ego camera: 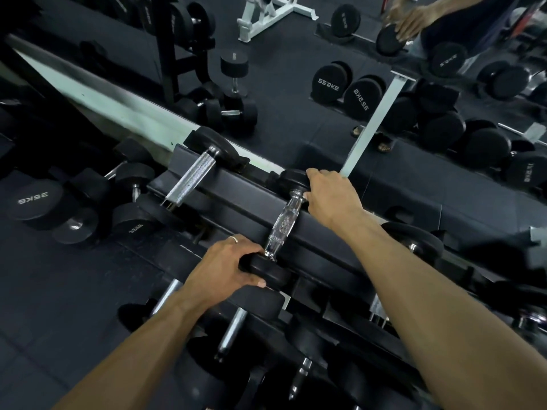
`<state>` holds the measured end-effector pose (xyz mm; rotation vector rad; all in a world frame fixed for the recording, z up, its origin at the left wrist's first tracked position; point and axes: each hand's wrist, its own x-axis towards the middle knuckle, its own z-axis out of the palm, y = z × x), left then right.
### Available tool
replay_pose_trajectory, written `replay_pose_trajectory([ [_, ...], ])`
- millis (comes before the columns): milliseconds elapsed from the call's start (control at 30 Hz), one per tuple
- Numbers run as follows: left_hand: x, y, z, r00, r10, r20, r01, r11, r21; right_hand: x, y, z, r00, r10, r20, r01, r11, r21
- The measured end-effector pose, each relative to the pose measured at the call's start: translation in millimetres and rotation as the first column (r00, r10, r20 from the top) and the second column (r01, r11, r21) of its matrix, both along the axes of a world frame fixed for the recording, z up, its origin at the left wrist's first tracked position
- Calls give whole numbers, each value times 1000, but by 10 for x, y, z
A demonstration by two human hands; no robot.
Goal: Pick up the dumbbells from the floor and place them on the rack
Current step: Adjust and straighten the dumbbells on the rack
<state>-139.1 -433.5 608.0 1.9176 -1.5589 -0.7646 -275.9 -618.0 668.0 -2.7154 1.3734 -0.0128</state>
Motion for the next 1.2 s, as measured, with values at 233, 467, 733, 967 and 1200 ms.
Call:
replay_pose_trajectory([
  [233, -63, 52, 87, 992, -50, 115, 41, 996, 80, -8, 33, 36, 1000, -4, 13, 4, 999, 32],
  [467, 286, 346, 284, 970, 86, 228, -89, 996, 1, 318, 211, 254, 997, 14, 77, -9, 998, -59],
  [733, 1072, 406, 229, 920, 223, 322, -121, 944, -307, 1058, 251, 234, 986, -3, 168, -10, 997, 77],
  [967, 1751, 345, -56, 974, 134, 181, -122, 990, -77, 1547, 189, 111, 986, -8, 168, -28, 977, 212],
  [1200, 1914, 245, -112, 987, 41, 158, -13, 984, -179, 1774, 147, 29, 992, -58, 115, 39, 987, 156],
])
